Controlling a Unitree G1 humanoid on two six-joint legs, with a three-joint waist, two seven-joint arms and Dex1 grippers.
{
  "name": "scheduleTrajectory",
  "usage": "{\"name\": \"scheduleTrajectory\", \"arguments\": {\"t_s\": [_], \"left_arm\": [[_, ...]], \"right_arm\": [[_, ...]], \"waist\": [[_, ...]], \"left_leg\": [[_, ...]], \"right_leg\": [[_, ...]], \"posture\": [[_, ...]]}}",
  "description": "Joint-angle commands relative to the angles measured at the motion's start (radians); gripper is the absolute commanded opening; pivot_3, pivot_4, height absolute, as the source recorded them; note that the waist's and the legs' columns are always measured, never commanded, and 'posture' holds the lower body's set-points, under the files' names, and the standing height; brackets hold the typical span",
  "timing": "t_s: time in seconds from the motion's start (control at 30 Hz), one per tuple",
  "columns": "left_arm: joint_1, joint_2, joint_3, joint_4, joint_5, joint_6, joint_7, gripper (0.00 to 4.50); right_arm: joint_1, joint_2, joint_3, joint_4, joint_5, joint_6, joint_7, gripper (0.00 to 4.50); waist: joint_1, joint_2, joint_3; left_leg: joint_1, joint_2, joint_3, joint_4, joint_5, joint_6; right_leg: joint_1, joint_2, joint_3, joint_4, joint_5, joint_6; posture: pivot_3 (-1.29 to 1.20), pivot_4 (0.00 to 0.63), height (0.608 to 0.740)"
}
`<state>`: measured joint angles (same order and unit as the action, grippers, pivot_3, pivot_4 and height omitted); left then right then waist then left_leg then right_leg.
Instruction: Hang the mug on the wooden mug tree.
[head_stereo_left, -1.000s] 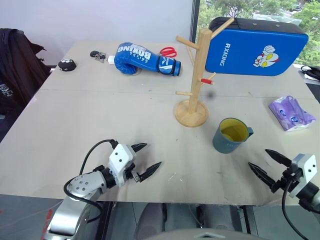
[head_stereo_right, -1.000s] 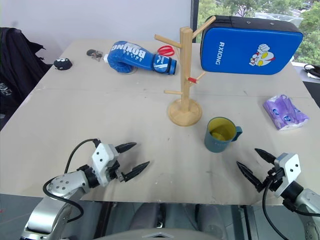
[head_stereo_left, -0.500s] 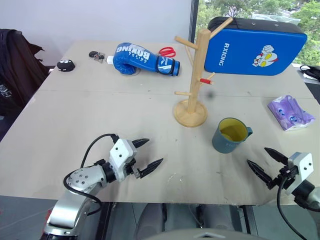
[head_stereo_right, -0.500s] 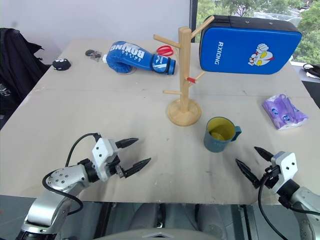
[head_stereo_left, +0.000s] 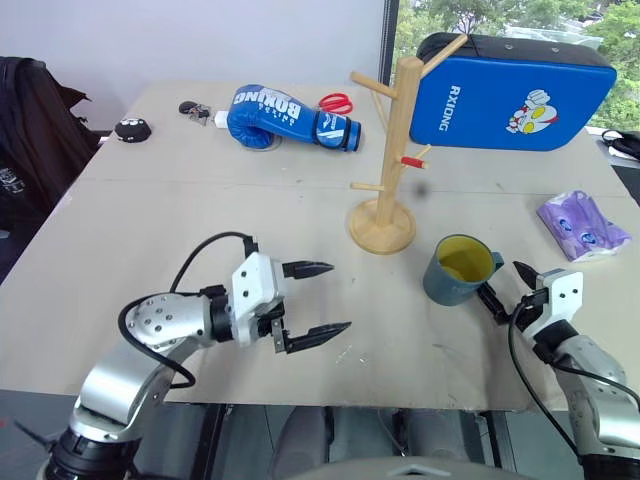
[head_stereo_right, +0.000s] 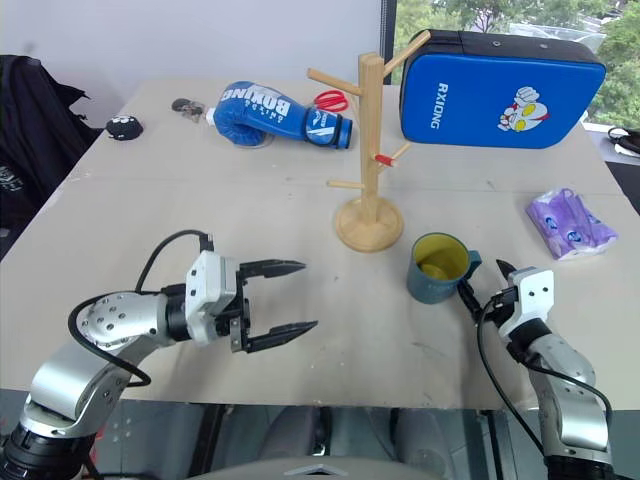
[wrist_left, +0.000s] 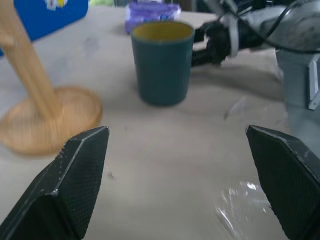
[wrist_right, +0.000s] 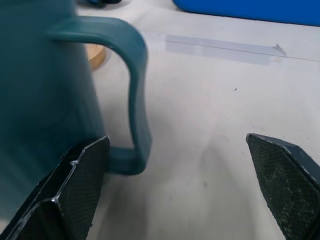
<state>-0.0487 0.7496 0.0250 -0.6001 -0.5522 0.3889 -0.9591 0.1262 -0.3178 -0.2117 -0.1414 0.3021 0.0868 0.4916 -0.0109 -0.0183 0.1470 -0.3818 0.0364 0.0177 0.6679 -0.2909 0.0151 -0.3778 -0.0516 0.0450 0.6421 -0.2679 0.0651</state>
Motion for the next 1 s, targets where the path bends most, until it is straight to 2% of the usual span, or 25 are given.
{"name": "scheduleTrajectory", "arguments": {"t_s": [0.03, 0.13, 0.4, 0.73, 0.83, 1.0], "left_arm": [[-0.035, 0.009, 0.007, -0.042, -0.029, 0.016, 0.000, 4.50], [-0.056, 0.004, 0.010, -0.063, -0.051, 0.047, 0.020, 4.50], [-0.064, 0.008, 0.003, -0.076, -0.047, 0.063, 0.033, 4.50], [-0.072, 0.007, 0.043, -0.060, -0.070, 0.061, 0.040, 4.50], [-0.110, -0.012, 0.097, -0.021, -0.126, 0.064, 0.052, 4.50], [-0.107, -0.112, 0.172, -0.002, -0.267, 0.085, 0.134, 4.50]], "right_arm": [[-0.026, 0.023, 0.005, 0.011, -0.007, -0.043, -0.019, 4.42], [-0.052, 0.038, 0.023, 0.044, -0.024, -0.070, -0.023, 3.69], [-0.094, 0.024, 0.037, 0.107, -0.032, -0.125, 0.003, 0.03], [-0.084, -0.052, 0.011, 0.049, -0.002, -0.106, 0.032, 0.03], [-0.092, -0.124, 0.013, -0.059, 0.049, -0.023, 0.087, 0.03], [-0.151, -0.308, 0.041, -0.244, 0.098, 0.189, 0.168, 0.03]], "waist": [[-0.001, 0.000, 0.000], [-0.003, 0.000, 0.000], [0.000, 0.000, 0.000], [-0.001, 0.001, 0.001], [0.000, 0.001, 0.001], [-0.004, 0.001, 0.001]], "left_leg": [[0.000, 0.000, 0.000, 0.000, 0.000, 0.000], [0.000, 0.000, 0.000, 0.000, 0.000, 0.000], [0.000, 0.000, 0.000, 0.000, 0.000, 0.000], [0.000, 0.000, 0.000, 0.000, 0.000, 0.000], [0.000, 0.000, 0.000, 0.000, 0.000, 0.000], [0.000, 0.000, -0.001, 0.001, 0.000, 0.000]], "right_leg": [[0.000, 0.000, 0.000, 0.000, 0.000, 0.000], [0.000, 0.000, 0.000, 0.000, 0.000, 0.000], [0.000, 0.000, 0.000, 0.000, 0.000, 0.000], [0.000, 0.000, 0.000, 0.000, 0.000, 0.000], [0.000, 0.000, 0.000, 0.000, 0.000, 0.000], [0.000, 0.000, 0.000, 0.000, 0.000, 0.000]], "posture": [[0.00, 0.150, 0.737], [0.00, 0.150, 0.737], [0.00, 0.150, 0.737], [0.00, 0.150, 0.737], [0.00, 0.150, 0.737], [0.00, 0.150, 0.737]]}}
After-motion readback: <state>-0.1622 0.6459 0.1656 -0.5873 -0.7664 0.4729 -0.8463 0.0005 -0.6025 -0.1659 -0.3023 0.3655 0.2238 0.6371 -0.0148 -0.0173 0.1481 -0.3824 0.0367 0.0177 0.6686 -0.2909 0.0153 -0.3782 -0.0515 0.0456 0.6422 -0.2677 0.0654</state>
